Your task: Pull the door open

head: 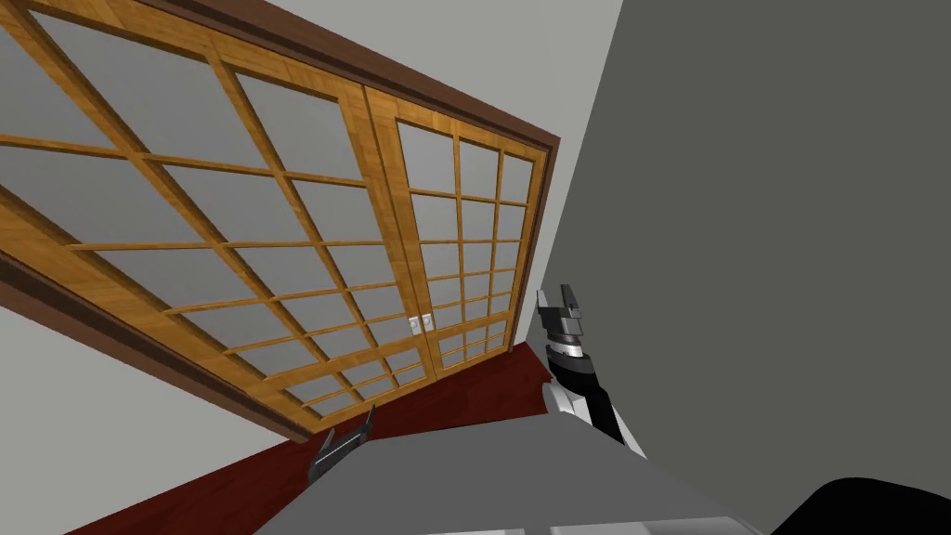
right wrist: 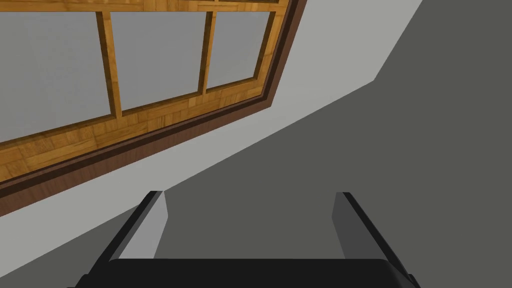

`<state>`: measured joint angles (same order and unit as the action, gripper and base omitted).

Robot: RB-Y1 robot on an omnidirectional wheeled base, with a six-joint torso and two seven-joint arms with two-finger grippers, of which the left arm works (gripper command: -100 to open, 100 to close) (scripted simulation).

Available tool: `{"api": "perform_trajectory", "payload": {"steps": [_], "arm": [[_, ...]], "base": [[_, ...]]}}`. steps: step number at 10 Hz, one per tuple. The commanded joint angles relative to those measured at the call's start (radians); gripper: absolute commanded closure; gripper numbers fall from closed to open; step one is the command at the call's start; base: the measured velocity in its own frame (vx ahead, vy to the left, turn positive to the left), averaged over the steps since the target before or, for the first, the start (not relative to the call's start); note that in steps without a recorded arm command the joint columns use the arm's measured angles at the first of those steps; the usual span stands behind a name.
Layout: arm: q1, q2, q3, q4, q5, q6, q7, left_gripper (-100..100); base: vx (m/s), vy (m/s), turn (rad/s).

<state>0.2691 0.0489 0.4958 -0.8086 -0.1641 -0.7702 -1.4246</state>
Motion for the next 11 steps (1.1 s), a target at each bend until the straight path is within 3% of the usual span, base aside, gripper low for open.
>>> {"api": "perform_trajectory", "payload": {"steps": [1,2,11], "arm": [[0.01,-0.006,-0.005,-0.029,-0.002,0.015,0.005,-100],[-0.022,-0.023,-0.012,-0.04,0.003,0.013,0.001,-100],[-0.141,-0.068,-0.054,-0.084,0.003,0.002,-0.005,-100]], "base": [[0.045,0.01,0.028],[0.119,0.03,-0.205],[0.153,0.065,-0.088]]}}
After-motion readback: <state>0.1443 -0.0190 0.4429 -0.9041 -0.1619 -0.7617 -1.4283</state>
